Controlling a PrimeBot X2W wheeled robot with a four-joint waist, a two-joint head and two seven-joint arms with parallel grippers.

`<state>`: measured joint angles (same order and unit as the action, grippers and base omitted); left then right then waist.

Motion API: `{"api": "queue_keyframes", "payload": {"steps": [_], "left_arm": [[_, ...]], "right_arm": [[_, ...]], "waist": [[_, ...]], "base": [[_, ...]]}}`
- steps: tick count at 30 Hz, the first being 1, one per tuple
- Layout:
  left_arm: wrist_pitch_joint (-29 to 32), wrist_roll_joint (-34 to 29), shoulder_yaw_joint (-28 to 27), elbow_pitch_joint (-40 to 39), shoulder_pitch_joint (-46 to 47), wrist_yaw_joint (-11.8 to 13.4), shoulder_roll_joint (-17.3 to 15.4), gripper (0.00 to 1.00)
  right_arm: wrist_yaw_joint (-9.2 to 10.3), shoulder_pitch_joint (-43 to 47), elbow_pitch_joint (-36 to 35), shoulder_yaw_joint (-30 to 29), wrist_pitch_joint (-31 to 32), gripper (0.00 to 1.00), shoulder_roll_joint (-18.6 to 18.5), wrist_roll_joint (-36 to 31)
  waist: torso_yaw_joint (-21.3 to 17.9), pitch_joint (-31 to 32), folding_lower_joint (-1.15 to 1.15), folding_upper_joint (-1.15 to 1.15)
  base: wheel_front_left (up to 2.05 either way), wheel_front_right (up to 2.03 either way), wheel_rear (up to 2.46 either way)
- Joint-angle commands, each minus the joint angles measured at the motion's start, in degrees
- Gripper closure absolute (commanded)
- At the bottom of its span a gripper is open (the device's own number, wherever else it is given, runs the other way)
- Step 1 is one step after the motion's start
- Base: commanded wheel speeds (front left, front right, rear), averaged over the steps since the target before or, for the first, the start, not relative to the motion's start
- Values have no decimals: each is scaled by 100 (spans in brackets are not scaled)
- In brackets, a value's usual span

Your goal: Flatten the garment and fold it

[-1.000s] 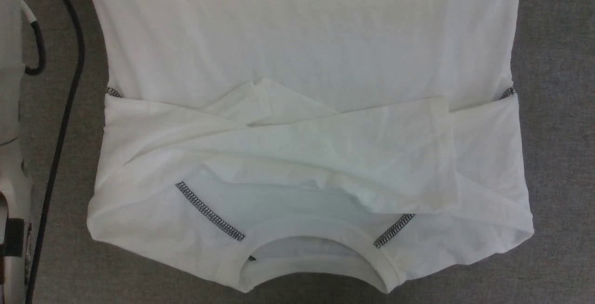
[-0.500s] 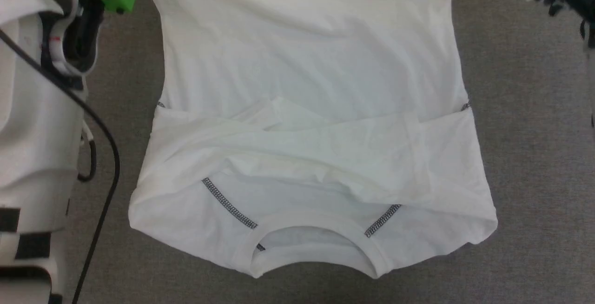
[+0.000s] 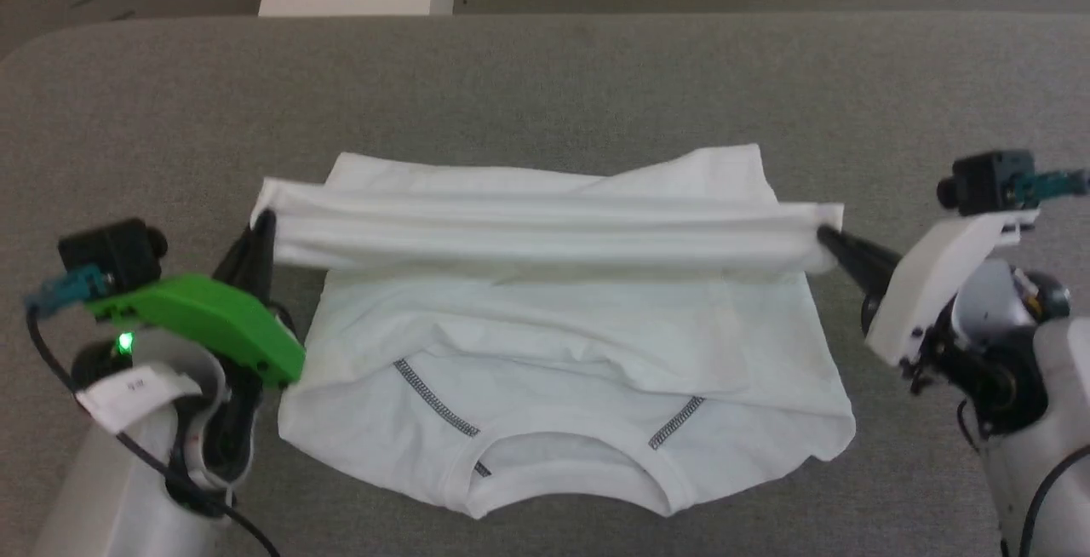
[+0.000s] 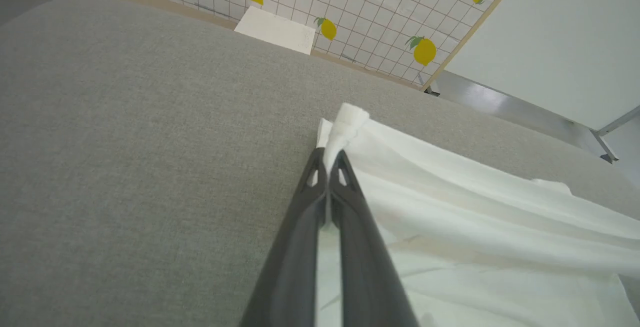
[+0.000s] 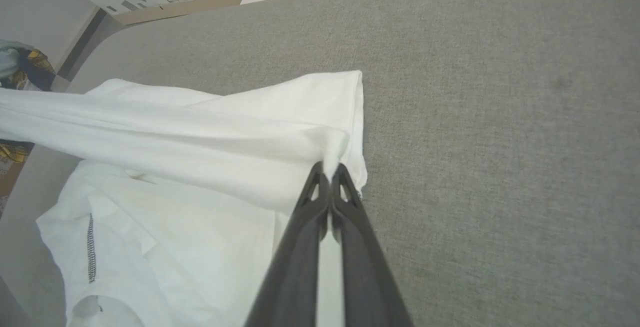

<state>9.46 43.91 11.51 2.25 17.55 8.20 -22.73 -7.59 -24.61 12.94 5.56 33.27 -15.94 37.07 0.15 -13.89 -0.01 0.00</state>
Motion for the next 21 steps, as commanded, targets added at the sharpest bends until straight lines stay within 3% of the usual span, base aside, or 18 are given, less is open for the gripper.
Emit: {"api": "queue_keyframes", "payload": {"steps": [1, 10, 21], "left_arm": [[-69, 19, -19, -45, -302, 86, 24, 100], [-406, 326, -130, -164, -1535, 310, 391, 100], [16, 236, 167, 106, -2221, 686, 377, 100]], "right_arm": [[10, 246, -73, -59, -37, 100, 71, 49], [10, 1467, -283, -471, -60, 100, 320, -33], [10, 2269, -261, -362, 51, 100, 545, -471]], "waist": [[-39, 326, 1, 0], [30, 581, 1, 0], [59, 710, 1, 0]], "base": [[0, 0, 0], [0, 0, 0], [0, 0, 0]]}}
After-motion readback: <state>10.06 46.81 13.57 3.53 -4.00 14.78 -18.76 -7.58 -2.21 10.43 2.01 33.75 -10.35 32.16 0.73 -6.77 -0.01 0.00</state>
